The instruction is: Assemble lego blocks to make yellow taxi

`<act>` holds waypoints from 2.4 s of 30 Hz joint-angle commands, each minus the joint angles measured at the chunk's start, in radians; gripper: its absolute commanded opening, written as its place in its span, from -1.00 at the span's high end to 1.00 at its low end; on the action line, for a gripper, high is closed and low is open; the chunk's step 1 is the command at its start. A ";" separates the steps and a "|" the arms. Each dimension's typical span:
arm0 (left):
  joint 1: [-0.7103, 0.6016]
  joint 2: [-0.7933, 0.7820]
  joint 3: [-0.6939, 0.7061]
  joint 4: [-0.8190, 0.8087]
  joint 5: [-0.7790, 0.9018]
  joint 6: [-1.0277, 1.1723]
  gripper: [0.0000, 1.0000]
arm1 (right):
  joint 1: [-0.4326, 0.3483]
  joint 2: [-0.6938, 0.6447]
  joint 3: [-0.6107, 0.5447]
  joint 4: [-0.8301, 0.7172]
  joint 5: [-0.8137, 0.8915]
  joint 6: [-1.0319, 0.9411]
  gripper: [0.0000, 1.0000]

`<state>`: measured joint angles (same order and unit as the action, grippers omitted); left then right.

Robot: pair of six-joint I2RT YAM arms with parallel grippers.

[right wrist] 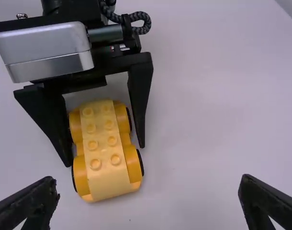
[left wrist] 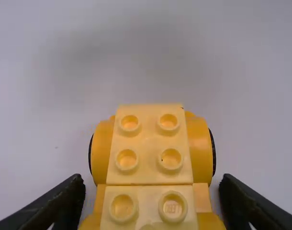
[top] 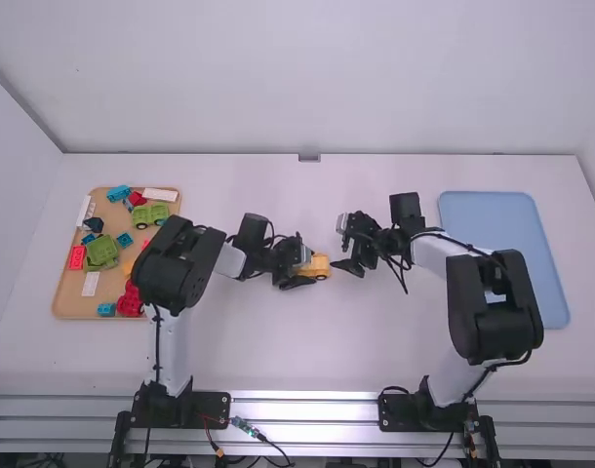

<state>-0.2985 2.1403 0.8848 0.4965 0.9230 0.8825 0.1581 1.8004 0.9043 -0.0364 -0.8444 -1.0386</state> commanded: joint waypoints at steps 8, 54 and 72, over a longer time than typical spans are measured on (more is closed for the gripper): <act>0.037 -0.061 -0.015 -0.157 -0.075 0.024 -0.98 | -0.003 -0.018 0.011 -0.001 0.008 0.009 -0.99; 0.855 -0.482 0.288 -1.164 -0.749 0.233 -0.98 | -0.040 -0.018 0.011 0.096 0.047 0.010 -0.99; 0.981 -0.454 0.304 -1.200 -0.455 0.435 -0.98 | -0.066 -0.018 0.011 0.084 0.061 0.017 -0.99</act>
<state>0.6853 1.6566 1.1786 -0.6922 0.4046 1.2694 0.0887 1.8004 0.9043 0.0490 -0.7780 -1.0233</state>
